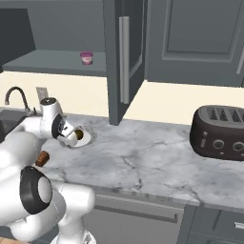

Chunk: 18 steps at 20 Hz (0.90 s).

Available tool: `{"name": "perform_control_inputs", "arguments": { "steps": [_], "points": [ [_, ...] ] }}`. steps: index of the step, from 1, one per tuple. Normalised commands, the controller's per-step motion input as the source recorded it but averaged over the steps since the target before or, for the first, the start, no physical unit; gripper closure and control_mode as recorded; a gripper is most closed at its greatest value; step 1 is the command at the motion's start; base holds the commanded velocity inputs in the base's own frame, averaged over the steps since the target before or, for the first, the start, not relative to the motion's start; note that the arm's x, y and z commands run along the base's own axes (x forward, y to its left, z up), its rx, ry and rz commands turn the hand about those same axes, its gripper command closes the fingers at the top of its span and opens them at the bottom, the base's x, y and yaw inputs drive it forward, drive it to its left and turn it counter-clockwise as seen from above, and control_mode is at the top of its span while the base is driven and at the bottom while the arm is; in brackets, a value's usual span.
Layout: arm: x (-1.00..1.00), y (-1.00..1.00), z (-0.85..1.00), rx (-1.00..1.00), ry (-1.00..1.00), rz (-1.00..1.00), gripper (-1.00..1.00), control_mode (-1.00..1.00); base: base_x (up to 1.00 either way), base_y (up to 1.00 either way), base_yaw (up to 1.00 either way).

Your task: Pick the avocado and bread from the counter and place them on the plate. Then pick the jam from the cabinet and place it next to the plate. Lastly close the cabinet door.

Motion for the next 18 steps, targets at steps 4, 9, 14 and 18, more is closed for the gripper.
{"name": "perform_control_inputs", "arguments": {
  "steps": [4,9,14,18],
  "points": [
    [-0.05,0.29,0.01,0.0,0.0,-0.01,-1.0,-1.0,0.0,0.0,0.0],
    [-0.11,0.21,0.03,0.0,0.01,0.0,-1.0,-1.0,0.0,0.0,0.0],
    [-0.37,0.14,0.08,0.0,0.03,0.04,-1.0,-1.0,0.0,0.0,0.0],
    [-0.38,0.19,0.06,0.0,0.04,0.06,-1.0,-1.0,0.0,0.0,0.0]
  ]
}}
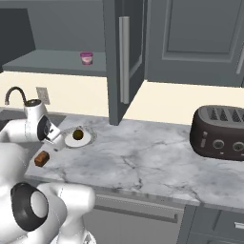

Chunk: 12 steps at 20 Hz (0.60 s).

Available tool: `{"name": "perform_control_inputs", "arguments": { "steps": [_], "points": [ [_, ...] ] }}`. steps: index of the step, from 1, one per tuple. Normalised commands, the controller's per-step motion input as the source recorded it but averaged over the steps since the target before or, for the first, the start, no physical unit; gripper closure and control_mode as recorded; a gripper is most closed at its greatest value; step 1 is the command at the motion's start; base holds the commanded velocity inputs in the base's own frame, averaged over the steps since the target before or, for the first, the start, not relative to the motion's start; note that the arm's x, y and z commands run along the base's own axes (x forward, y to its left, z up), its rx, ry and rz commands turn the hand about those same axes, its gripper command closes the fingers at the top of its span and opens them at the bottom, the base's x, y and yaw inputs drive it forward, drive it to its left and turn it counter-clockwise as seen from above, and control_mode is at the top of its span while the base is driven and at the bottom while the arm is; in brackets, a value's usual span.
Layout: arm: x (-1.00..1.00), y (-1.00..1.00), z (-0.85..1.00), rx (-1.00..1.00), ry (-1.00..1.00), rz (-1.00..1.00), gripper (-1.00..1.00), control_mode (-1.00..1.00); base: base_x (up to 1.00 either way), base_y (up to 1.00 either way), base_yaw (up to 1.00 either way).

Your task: Pick the avocado and bread from the counter and place them on the plate. Then pick the jam from the cabinet and place it next to the plate. Lastly close the cabinet door.

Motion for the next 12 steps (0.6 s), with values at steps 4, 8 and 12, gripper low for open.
{"name": "perform_control_inputs", "arguments": {
  "steps": [4,8,12],
  "points": [
    [-0.21,0.33,0.0,0.0,0.02,0.07,-1.0,-1.0,0.0,0.0,0.0],
    [-0.1,0.4,0.0,0.0,0.02,0.1,-1.0,-1.0,0.0,0.0,0.0],
    [0.0,0.31,0.0,0.0,0.02,0.06,-1.0,-1.0,0.0,0.0,0.0]
  ]
}}
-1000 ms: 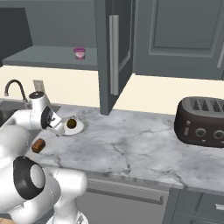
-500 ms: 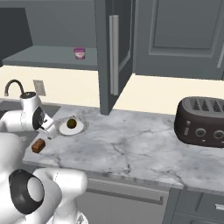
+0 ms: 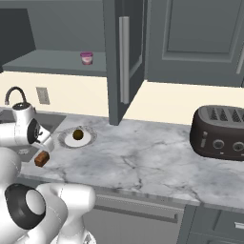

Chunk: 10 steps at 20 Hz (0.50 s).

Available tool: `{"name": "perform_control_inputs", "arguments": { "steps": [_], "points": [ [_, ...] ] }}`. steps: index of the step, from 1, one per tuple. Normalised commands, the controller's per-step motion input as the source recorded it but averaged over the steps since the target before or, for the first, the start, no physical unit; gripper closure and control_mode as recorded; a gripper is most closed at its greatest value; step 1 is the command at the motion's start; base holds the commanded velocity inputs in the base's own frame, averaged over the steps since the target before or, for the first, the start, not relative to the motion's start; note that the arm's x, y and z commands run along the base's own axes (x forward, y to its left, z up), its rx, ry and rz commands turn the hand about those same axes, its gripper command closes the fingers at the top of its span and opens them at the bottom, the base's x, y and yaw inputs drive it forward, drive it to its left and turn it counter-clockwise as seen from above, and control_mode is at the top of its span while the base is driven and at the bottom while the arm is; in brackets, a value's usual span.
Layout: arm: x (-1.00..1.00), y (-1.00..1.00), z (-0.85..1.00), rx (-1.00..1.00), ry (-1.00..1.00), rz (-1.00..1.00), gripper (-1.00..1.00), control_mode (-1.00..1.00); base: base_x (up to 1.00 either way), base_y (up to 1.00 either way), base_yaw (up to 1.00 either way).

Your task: Pick the avocado and bread from the counter and place them on the plate. Then pick the jam from the cabinet and place it next to the plate. Lastly close the cabinet door.

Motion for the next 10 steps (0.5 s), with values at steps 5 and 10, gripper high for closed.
{"name": "perform_control_inputs", "arguments": {
  "steps": [5,10],
  "points": [
    [0.0,0.26,-0.01,0.0,0.0,0.04,-1.0,-1.0,0.0,0.0,0.0],
    [0.0,0.14,-0.16,0.0,0.0,0.01,-1.0,-1.0,0.0,0.0,0.0]
  ]
}}
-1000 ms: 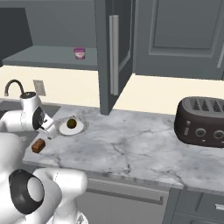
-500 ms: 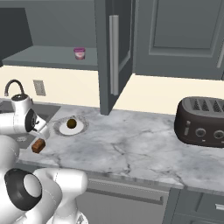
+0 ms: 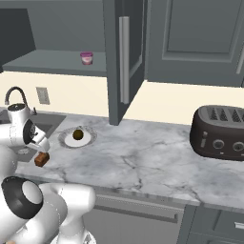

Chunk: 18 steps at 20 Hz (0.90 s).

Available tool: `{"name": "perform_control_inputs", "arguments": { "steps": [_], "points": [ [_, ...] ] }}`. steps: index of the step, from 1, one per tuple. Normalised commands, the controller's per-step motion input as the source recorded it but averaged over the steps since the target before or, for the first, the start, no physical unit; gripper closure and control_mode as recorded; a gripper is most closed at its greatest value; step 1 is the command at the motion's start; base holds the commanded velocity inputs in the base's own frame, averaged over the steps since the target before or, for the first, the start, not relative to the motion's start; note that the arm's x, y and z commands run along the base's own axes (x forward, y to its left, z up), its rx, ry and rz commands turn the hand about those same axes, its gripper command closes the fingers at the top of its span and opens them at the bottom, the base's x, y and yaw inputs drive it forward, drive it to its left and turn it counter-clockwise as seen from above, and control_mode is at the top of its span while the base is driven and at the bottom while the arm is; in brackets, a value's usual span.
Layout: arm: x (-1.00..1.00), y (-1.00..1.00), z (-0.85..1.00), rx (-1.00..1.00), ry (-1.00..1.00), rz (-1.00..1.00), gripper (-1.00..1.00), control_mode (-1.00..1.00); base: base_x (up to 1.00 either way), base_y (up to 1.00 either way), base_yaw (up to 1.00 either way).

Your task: Pick the avocado and bread from the counter and place them on the plate. Then pick the jam from the cabinet and place it next to the plate. Lastly close the cabinet door.

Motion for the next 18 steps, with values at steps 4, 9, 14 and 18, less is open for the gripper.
{"name": "perform_control_inputs", "arguments": {
  "steps": [4,9,14,18],
  "points": [
    [0.0,0.0,-0.24,0.0,0.0,0.0,-1.0,-1.0,0.0,0.0,0.0],
    [0.01,0.0,-0.26,0.0,0.0,0.0,-1.0,-1.0,0.0,0.0,0.0],
    [0.16,0.0,-0.21,0.0,0.0,0.0,-1.0,-1.0,0.0,0.0,0.0],
    [0.32,0.0,-0.19,0.0,0.0,0.0,-1.0,-1.0,0.0,0.0,0.0]
  ]
}}
